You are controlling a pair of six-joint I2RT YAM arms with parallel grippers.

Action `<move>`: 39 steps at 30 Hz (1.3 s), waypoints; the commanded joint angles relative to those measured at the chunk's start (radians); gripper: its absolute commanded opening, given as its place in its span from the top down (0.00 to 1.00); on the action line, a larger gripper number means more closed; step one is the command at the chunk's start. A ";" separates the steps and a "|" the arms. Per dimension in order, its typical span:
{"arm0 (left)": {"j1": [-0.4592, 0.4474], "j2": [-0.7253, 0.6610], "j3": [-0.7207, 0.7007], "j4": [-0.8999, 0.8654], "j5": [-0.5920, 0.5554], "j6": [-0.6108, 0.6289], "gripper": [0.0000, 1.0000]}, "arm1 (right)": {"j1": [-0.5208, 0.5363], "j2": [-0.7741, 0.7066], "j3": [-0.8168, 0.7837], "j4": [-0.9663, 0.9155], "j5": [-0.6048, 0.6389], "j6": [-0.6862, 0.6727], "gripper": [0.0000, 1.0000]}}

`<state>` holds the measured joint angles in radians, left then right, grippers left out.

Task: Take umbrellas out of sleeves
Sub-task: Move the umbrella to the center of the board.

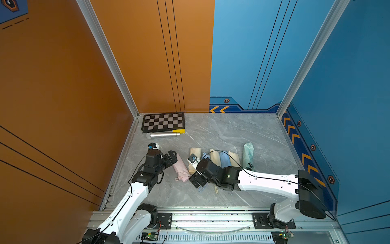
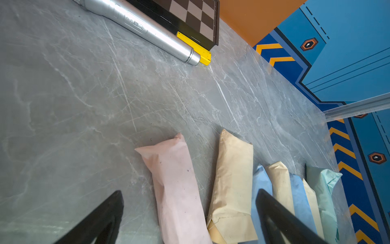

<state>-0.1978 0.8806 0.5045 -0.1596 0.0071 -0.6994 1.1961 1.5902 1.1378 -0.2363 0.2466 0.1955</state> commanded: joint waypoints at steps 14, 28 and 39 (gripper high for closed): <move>0.029 0.023 0.010 -0.067 -0.152 -0.121 0.02 | -0.066 0.470 0.378 -0.081 -0.070 0.174 0.05; 0.066 0.011 -0.012 -0.038 -0.117 -0.125 0.02 | -0.087 0.682 0.584 -0.193 -0.144 0.128 0.19; 0.101 0.009 -0.044 0.043 -0.019 -0.128 0.07 | -0.178 0.613 0.485 -0.249 -0.109 0.061 0.43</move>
<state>-0.1059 0.8993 0.4786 -0.1543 -0.0662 -0.8272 1.0649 2.2501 1.6829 -0.4034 0.1074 0.2878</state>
